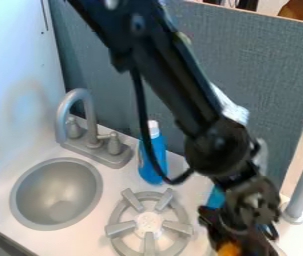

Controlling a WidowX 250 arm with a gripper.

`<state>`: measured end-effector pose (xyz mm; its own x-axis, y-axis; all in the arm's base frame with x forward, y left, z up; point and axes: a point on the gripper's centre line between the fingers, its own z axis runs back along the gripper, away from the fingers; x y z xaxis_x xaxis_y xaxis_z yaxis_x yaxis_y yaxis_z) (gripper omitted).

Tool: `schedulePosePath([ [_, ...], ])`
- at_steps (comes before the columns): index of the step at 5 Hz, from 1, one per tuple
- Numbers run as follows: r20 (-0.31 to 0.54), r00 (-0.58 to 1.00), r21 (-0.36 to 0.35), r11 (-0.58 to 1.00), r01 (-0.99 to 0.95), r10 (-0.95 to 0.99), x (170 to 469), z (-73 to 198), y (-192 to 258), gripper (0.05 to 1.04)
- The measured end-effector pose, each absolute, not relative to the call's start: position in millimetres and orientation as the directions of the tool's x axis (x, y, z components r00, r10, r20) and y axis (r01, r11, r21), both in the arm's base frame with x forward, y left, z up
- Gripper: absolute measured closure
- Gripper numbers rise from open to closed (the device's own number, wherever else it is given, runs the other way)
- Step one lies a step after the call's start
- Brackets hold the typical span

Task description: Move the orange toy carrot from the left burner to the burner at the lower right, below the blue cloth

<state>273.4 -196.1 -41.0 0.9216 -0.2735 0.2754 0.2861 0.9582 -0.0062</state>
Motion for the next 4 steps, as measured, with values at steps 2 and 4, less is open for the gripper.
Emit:
schedulePosePath([
  [2,0.335,0.766,0.003,0.813,0.582,-0.549,259,-50,-215,0.498],
  [4,0.393,0.643,0.028,0.708,0.706,-0.657,268,-65,-212,0.498],
])
